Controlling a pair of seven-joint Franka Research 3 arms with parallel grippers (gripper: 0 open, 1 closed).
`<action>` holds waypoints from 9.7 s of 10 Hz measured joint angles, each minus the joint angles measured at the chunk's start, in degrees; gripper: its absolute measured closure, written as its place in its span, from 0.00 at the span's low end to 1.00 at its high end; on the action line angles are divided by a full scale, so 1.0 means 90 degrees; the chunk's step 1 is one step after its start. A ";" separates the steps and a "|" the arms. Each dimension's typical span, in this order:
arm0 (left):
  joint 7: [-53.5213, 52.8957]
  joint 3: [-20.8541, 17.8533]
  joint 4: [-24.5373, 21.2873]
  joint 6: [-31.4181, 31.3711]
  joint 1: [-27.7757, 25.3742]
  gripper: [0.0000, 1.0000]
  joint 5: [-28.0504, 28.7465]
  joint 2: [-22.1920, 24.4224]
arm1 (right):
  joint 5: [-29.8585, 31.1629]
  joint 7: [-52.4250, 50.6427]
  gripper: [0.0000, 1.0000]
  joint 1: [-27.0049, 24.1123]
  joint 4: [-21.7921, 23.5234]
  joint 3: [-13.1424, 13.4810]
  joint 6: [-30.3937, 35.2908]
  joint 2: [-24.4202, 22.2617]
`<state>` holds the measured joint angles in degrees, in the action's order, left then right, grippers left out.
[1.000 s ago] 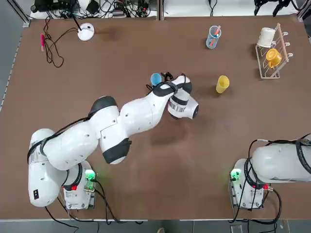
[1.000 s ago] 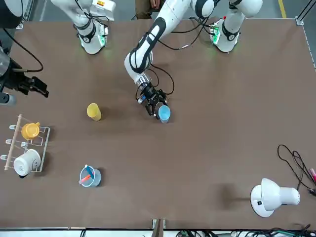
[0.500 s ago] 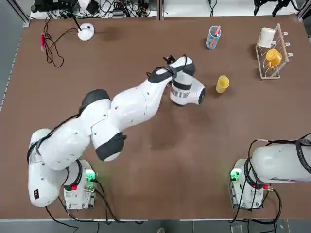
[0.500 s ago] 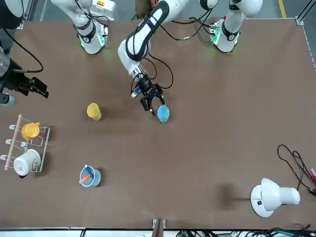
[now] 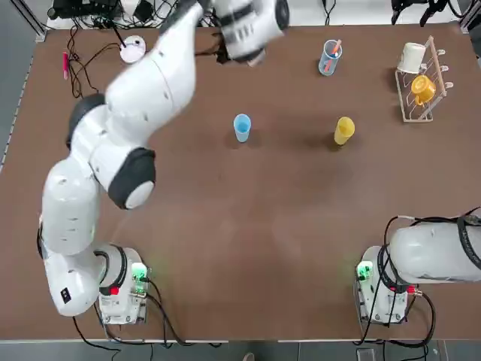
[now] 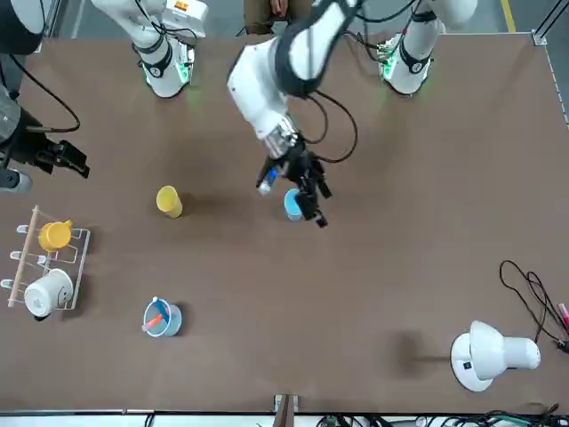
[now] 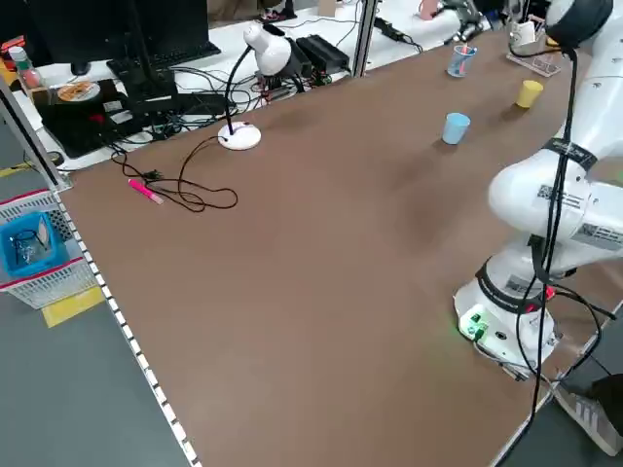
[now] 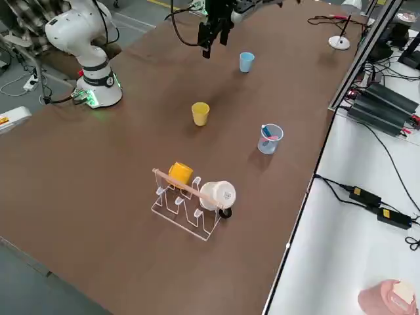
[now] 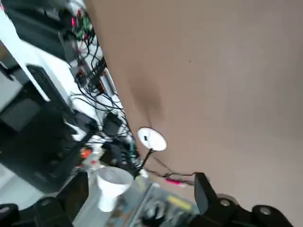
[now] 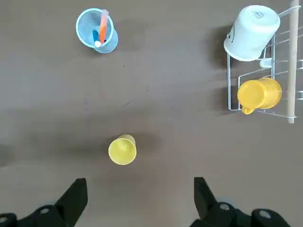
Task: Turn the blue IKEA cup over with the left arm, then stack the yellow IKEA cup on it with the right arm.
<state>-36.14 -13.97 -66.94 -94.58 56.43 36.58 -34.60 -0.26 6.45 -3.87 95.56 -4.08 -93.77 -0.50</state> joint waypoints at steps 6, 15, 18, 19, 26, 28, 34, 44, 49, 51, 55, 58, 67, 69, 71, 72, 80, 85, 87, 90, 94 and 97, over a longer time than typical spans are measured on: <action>0.0530 -0.0003 -0.0094 -0.0254 -0.3305 0.01 -0.3002 0.1313 | -0.0143 -0.0002 0.00 0.0002 0.1455 -0.0015 -0.1518 -0.0190; 0.4026 0.0063 -0.3102 -0.0057 -0.4036 0.01 -0.3876 0.4164 | -0.0142 -0.0164 0.01 0.0013 0.4114 -0.0530 -0.4101 -0.0188; 0.4004 0.0038 -0.3030 0.0290 -0.4296 0.01 -0.3876 0.4241 | -0.0141 -0.0325 0.01 -0.0001 0.4696 -0.0529 -0.4939 -0.0188; 0.4004 0.0050 -0.3031 0.0293 -0.4288 0.01 -0.3876 0.4205 | -0.0141 -0.0394 0.01 -0.0011 0.4890 -0.0529 -0.5178 -0.0188; 0.4176 0.0053 -0.3026 0.0302 -0.4303 0.01 -0.3877 0.4169 | -0.0141 -0.0485 0.03 -0.0089 0.5404 -0.0527 -0.6357 0.0222; 0.4272 0.0041 -0.2920 0.0302 -0.4310 0.01 -0.3877 0.4169 | -0.0141 -0.0436 0.03 -0.0090 0.5523 -0.0527 -0.6495 0.0357; 0.4491 0.0019 -0.2768 0.0303 -0.4345 0.01 -0.3877 0.4112 | -0.0141 -0.0007 0.03 -0.0073 0.5706 -0.0897 -0.6517 0.0364; 0.4519 0.0016 -0.2744 0.0304 -0.4461 0.01 -0.3877 0.4088 | -0.0141 0.0019 0.03 -0.0209 0.5839 -0.0841 -0.7019 0.0461; 0.4458 0.0247 -0.2546 0.0304 -0.4961 0.01 -0.3886 0.3959 | -0.0140 0.0018 0.15 -0.0224 0.5881 -0.0836 -0.7398 0.0795; 0.4431 0.0875 -0.2267 0.0418 -0.5625 0.01 -0.3936 0.3700 | -0.0140 0.0017 0.49 -0.0260 0.5881 -0.0835 -0.7439 0.0838; 0.4412 0.1214 -0.1894 0.0517 -0.5893 0.01 -0.4085 0.3367 | -0.0140 0.0146 0.96 -0.0280 0.5852 -0.0844 -0.7458 0.0818; 0.4372 0.1303 -0.1887 0.0532 -0.5897 0.01 -0.4086 0.3364 | -0.0140 0.0527 0.96 -0.0260 0.5619 -0.0872 -0.7055 0.0817; 0.4257 0.1290 -0.1873 0.0535 -0.6013 0.01 -0.4086 0.3270 | -0.0148 0.3207 0.96 0.0481 0.3549 -0.1853 -0.5020 0.0752; 0.4257 0.1313 -0.1849 0.0535 -0.5977 0.01 -0.4086 0.3252 | -0.0152 0.3779 0.96 0.0762 0.3002 -0.2067 -0.4889 0.0818; 0.4257 0.1320 -0.1805 0.0535 -0.5973 0.01 -0.4086 0.3252 | -0.0153 0.4252 0.96 0.0983 0.2380 -0.2405 -0.4684 0.1063; 0.4257 0.1314 -0.1794 0.0535 -0.5993 0.01 -0.4086 0.3252 | -0.0147 0.4410 0.96 0.1098 0.2158 -0.2513 -0.4652 0.1195; 0.4257 0.1300 -0.1776 0.0535 -0.6008 0.01 -0.4086 0.3252 | 0.1325 0.6769 0.96 0.2358 0.1089 -0.2748 -0.4633 0.2693; 0.4257 0.1282 -0.1747 0.0536 -0.6019 0.01 -0.4086 0.3252 | 0.1913 0.7653 0.96 0.2503 0.0991 -0.2875 -0.4632 0.3052; 0.4257 0.1279 -0.1747 0.0536 -0.6021 0.01 -0.4086 0.3252 | 0.1913 0.7713 0.96 0.2502 0.0714 -0.2876 -0.4508 0.3087; 0.4264 0.1273 -0.1746 0.0539 -0.6027 0.01 -0.4086 0.3251 | 0.1918 0.7780 0.96 0.2513 0.0550 -0.2886 -0.4370 0.3181; 0.4266 0.1265 -0.1747 0.0553 -0.6043 0.01 -0.4086 0.3202 | 0.1936 0.7981 0.96 0.2663 0.0474 -0.2907 -0.4375 0.3414; 0.4266 0.1264 -0.1747 0.0591 -0.6048 0.01 -0.4086 0.3171 | 0.1954 0.8083 0.96 0.2742 0.0375 -0.2914 -0.4370 0.3471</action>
<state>2.26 -2.59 -82.67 -89.26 1.99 -0.20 -6.07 17.32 79.20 20.81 98.93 -30.31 -133.10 30.73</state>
